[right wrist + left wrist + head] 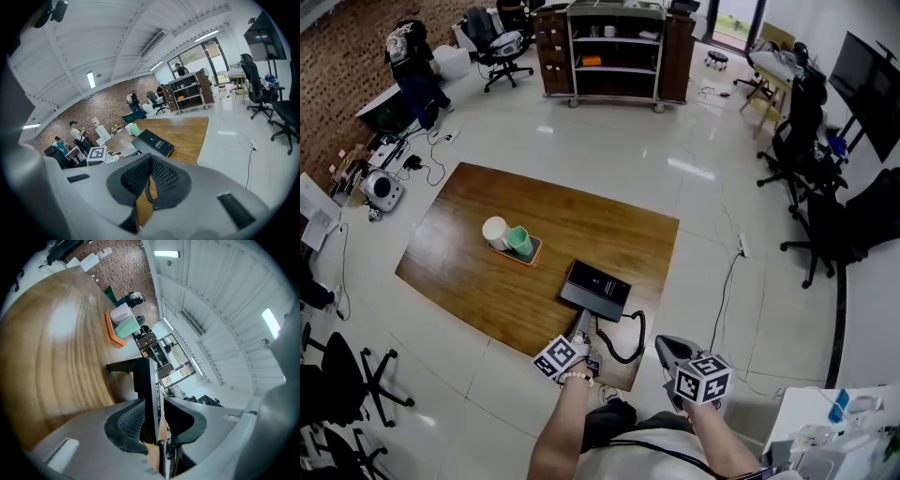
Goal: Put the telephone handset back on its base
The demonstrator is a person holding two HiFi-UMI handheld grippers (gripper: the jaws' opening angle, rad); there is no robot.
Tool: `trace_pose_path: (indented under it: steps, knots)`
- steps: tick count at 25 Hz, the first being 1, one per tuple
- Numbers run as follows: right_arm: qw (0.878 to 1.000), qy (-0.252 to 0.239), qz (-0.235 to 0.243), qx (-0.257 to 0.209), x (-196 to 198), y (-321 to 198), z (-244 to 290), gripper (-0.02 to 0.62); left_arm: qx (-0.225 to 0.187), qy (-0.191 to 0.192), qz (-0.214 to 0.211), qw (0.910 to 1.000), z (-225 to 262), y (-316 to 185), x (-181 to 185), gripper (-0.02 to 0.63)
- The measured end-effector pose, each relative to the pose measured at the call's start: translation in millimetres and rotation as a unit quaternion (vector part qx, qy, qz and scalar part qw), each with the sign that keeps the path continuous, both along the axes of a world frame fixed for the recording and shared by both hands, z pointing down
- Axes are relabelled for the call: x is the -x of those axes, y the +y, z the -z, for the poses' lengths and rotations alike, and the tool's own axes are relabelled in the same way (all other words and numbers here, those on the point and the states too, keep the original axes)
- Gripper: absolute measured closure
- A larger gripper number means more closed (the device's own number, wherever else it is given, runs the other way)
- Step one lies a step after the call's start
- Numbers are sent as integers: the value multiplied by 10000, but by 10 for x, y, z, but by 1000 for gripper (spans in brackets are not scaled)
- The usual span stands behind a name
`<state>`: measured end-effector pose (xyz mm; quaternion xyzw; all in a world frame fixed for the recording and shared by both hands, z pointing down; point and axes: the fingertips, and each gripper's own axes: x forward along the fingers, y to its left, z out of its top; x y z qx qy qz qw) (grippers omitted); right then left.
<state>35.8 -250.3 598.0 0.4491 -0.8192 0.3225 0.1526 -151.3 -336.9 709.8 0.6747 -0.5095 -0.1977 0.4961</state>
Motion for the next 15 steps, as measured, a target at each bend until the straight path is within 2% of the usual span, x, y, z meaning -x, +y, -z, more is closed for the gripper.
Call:
trace_pose_path:
  steps: [4,7,9,11,15]
  knots:
    - [10000,-55,76,-34,-40,26,51,583,101,-467,69,9988,177,362,136,477]
    - [9996,-95,234,-96,-2,57,120,583,180,-787,72,9967,325,695,252,586]
    - [9993,-115,330,-162,12,79,177,583,191,-1051,66,9943,440,908,296,603]
    - [9988,-133,414,-219,20,115,224,583,177,-1419,-8,9897,553,1108,293,603]
    - [9976,-190,591,-313,2,254,277,583,218,-2230,-224,9743,737,1487,167,603]
